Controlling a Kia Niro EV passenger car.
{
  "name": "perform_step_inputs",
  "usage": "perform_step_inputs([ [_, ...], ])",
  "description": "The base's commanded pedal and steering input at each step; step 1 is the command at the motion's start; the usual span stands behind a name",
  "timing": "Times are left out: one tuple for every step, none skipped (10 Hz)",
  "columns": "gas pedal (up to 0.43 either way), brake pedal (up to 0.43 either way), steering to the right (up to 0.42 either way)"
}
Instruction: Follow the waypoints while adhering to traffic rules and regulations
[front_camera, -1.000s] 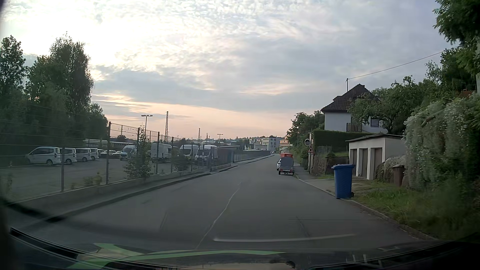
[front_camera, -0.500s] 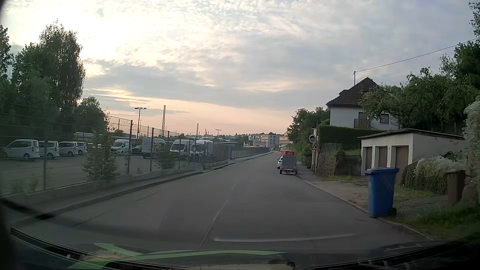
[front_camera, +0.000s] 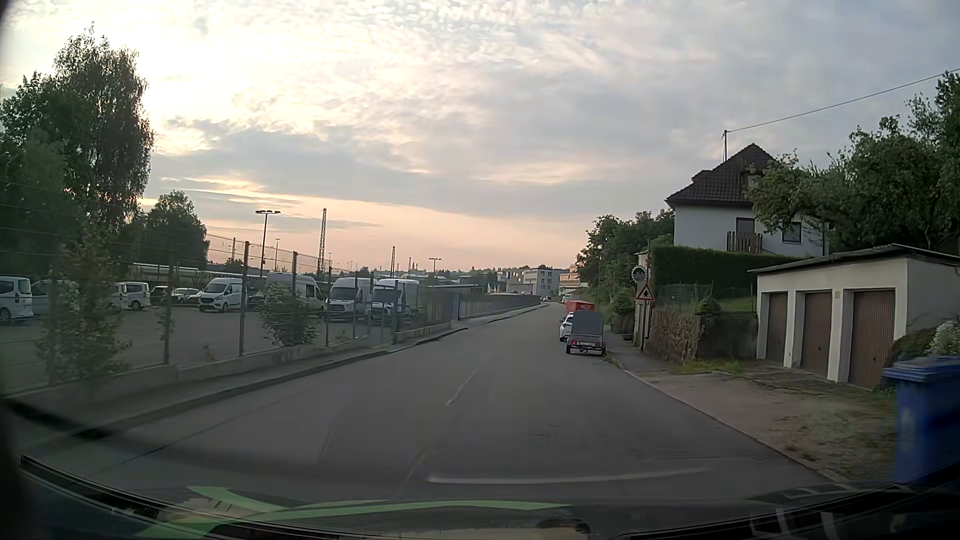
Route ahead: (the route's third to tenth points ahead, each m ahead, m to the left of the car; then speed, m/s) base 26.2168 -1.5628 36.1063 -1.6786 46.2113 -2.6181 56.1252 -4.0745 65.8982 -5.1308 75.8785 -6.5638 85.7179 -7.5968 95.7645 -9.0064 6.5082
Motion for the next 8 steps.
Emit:
perform_step_inputs([
  [0.028, 0.0, -0.005],
  [0.028, 0.0, -0.005],
  [0.028, 0.0, -0.006],
  [0.028, 0.0, -0.007],
  [0.028, 0.0, -0.008],
  [0.028, 0.0, -0.008],
  [0.028, 0.0, -0.008],
  [0.028, 0.0, -0.008],
])
